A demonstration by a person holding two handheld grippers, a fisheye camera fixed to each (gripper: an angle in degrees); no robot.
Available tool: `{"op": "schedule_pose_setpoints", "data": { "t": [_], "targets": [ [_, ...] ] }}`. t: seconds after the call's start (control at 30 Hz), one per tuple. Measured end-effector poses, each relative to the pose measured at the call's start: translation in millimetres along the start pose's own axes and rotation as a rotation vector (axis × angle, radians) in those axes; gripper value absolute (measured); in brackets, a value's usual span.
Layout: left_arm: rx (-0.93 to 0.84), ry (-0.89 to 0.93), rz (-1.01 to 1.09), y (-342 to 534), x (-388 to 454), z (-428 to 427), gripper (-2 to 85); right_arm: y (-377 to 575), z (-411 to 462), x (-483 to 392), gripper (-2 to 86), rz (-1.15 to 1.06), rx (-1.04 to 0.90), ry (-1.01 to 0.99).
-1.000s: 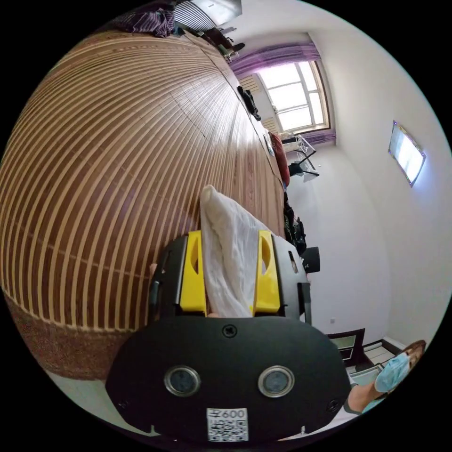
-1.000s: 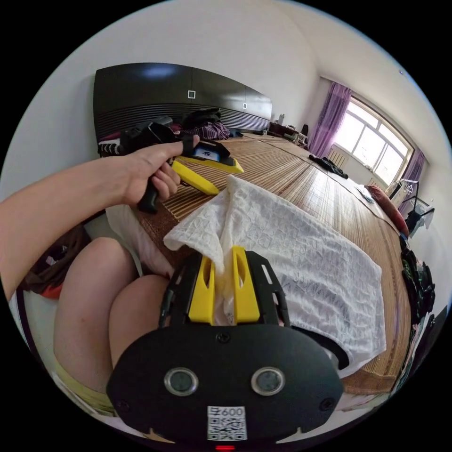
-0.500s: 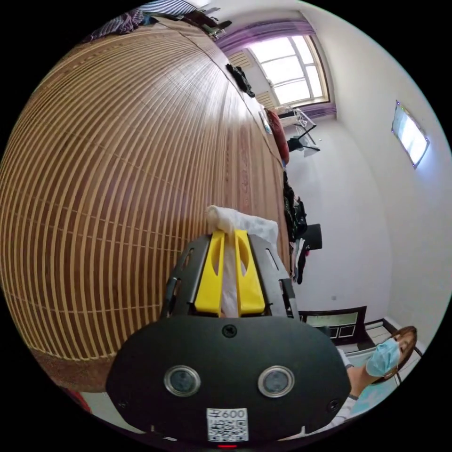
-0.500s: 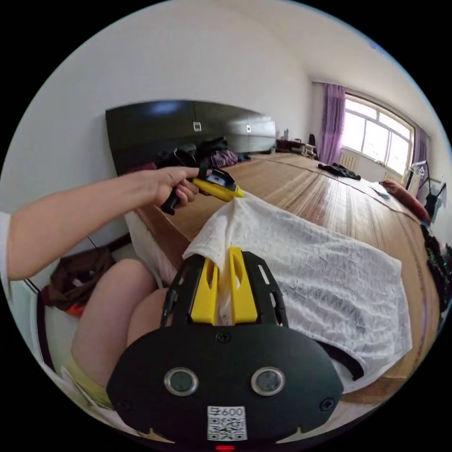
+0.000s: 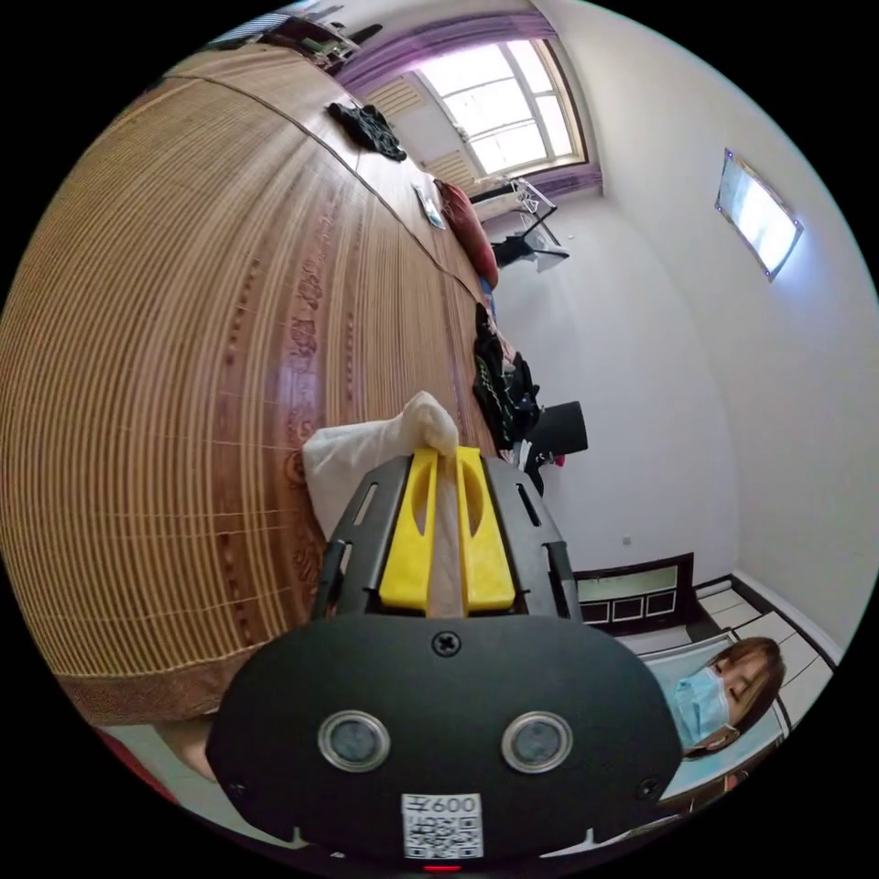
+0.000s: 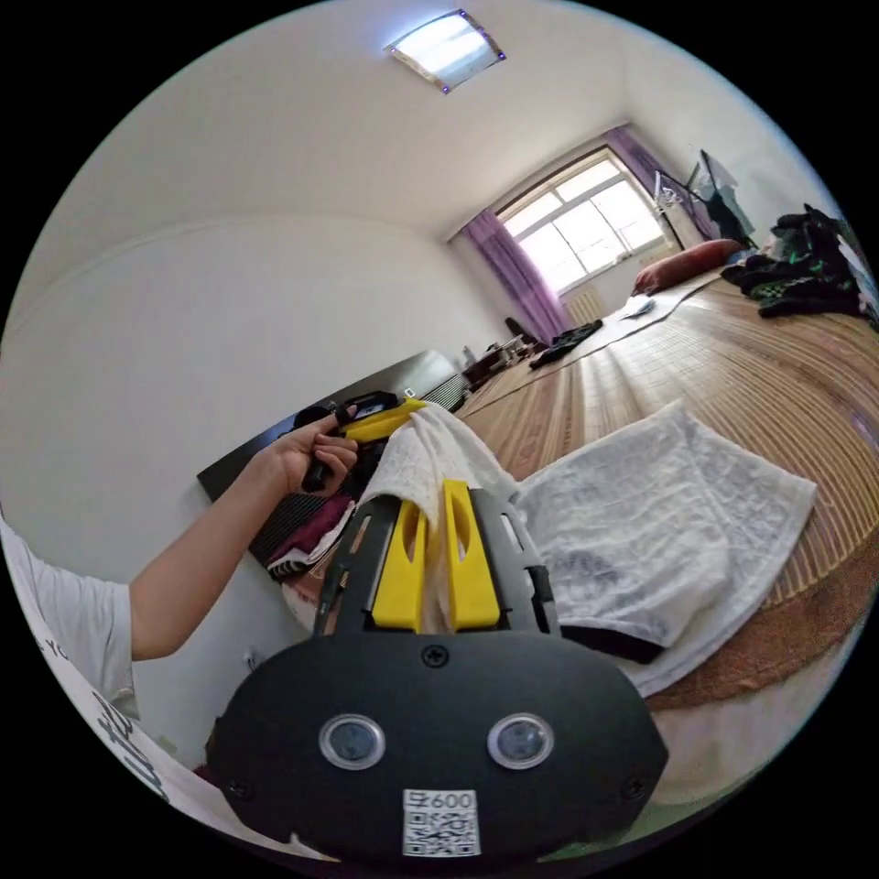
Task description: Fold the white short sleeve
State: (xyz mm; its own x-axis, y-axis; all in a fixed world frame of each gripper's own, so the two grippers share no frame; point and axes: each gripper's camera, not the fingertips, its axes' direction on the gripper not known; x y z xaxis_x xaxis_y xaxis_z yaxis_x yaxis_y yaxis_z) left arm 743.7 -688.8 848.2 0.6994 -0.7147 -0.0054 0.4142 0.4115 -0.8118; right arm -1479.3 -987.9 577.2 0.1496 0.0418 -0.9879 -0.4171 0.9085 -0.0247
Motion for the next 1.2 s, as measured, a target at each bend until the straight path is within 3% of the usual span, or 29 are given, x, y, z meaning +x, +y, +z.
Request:
{"op": "schedule_pose_setpoints", "data": {
  "t": [0.37, 0.77, 1.2],
  "targets": [
    [-0.13, -0.045, -0.028, -39, -84, 193, 2.0, -131, -69, 22, -0.8, 0.219, 0.071, 0.095],
    [-0.151, -0.129, 0.002, -34, -166, 267, 2.0, -214, -88, -3, -0.7, 0.328, 0.117, 0.074],
    [-0.144, -0.199, 0.024, -9, -260, 319, 4.2, -258, -60, -24, -0.7, 0.354, 0.044, 0.168]
  ]
}}
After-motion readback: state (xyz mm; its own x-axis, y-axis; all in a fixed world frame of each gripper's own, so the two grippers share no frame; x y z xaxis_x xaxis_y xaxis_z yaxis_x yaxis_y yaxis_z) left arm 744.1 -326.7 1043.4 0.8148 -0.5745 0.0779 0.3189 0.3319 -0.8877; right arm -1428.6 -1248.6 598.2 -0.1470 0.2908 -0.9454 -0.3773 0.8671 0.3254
